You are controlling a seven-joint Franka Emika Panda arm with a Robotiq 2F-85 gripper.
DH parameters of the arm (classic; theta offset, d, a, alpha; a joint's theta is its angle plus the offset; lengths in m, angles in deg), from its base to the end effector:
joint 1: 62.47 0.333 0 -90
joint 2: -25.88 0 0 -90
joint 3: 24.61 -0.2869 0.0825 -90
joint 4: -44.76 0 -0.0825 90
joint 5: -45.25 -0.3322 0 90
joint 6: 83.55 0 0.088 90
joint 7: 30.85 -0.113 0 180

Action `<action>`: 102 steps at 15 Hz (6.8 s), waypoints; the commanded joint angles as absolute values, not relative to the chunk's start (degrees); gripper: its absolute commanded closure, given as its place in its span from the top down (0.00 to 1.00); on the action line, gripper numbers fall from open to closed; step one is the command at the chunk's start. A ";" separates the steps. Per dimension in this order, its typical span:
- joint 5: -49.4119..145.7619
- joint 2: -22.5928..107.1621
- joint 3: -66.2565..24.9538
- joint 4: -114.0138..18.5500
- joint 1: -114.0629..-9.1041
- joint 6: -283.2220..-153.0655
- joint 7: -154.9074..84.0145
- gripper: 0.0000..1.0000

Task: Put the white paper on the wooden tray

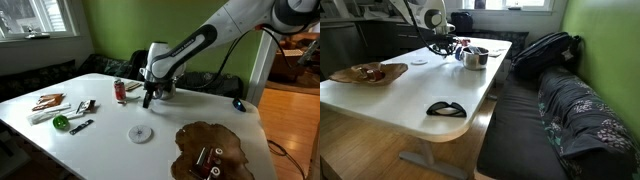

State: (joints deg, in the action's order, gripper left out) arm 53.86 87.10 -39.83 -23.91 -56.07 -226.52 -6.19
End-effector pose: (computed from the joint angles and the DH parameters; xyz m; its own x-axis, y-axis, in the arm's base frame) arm 0.6830 0.2076 0.1742 0.7007 0.6564 0.2797 0.6831 -0.7303 0.0026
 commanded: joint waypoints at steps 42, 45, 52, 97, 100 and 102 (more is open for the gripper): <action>34.85 28.83 -36.32 -69.98 -58.43 -197.17 1.81 0.02; 32.35 29.08 -32.71 -70.68 -59.52 -190.68 1.56 0.02; 16.27 39.57 -31.45 -74.26 -61.52 -194.23 14.18 0.02; 22.59 48.09 -31.70 -75.48 -60.55 -200.81 8.77 1.00; 23.59 44.18 -32.46 -77.74 -60.15 -209.05 8.44 1.00; 24.35 41.57 -33.43 -78.66 -59.87 -214.03 9.05 1.00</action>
State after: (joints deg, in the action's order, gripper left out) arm 22.16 47.11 -32.30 -74.79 -60.43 -207.44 10.09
